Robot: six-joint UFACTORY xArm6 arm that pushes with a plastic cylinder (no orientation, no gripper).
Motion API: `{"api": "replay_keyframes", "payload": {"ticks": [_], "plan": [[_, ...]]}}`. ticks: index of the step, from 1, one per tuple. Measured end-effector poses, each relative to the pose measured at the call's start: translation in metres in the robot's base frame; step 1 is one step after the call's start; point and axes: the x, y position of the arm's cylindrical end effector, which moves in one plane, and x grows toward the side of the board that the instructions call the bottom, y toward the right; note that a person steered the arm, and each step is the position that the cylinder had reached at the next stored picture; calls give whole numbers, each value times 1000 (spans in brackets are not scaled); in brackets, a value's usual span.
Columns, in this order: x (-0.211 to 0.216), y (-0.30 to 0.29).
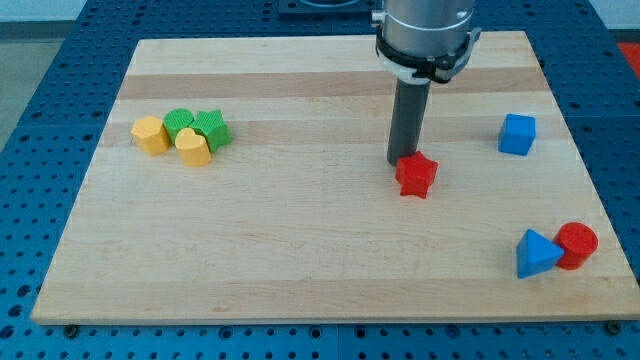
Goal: Move the red star to the top left of the blue triangle
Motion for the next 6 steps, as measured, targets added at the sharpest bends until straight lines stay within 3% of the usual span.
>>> {"api": "replay_keyframes", "payload": {"ticks": [3,6], "plan": [[51,0],[59,34]]}}
